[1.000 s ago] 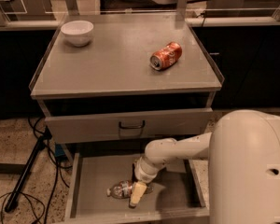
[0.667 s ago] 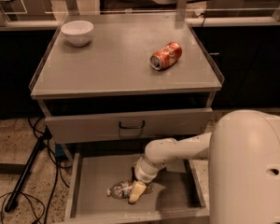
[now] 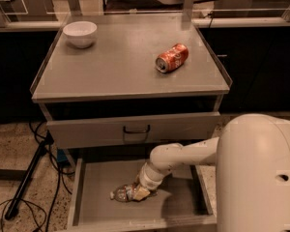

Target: Pick water bottle from middle drawer and place on counter

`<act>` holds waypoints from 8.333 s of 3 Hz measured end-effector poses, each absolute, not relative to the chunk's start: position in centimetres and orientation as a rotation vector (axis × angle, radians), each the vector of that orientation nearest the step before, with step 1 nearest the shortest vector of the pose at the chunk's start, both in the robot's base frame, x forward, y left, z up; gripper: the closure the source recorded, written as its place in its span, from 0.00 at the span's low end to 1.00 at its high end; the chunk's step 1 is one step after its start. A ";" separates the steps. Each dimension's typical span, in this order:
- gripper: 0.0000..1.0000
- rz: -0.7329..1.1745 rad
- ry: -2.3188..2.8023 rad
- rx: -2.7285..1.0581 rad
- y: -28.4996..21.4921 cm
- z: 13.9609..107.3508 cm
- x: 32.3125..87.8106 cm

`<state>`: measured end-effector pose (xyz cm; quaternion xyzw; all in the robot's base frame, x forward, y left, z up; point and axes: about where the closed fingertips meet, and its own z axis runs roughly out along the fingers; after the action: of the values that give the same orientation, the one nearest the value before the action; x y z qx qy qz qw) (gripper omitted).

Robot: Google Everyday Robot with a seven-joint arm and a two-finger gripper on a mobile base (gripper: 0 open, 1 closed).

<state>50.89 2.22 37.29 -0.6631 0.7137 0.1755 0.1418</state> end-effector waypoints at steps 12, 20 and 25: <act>1.00 0.070 2.210 -1.747 -1.7 59.6 48.3; 1.00 -0.258 1.949 -1.703 -1.3 75.4 51.2; 1.00 -0.352 1.864 -1.725 -1.7 82.5 52.6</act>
Offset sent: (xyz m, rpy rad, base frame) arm 0.0000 0.0000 0.0000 0.0000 0.0000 0.0000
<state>52.59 -1.71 82.49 -0.6450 0.6968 -0.1315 0.2848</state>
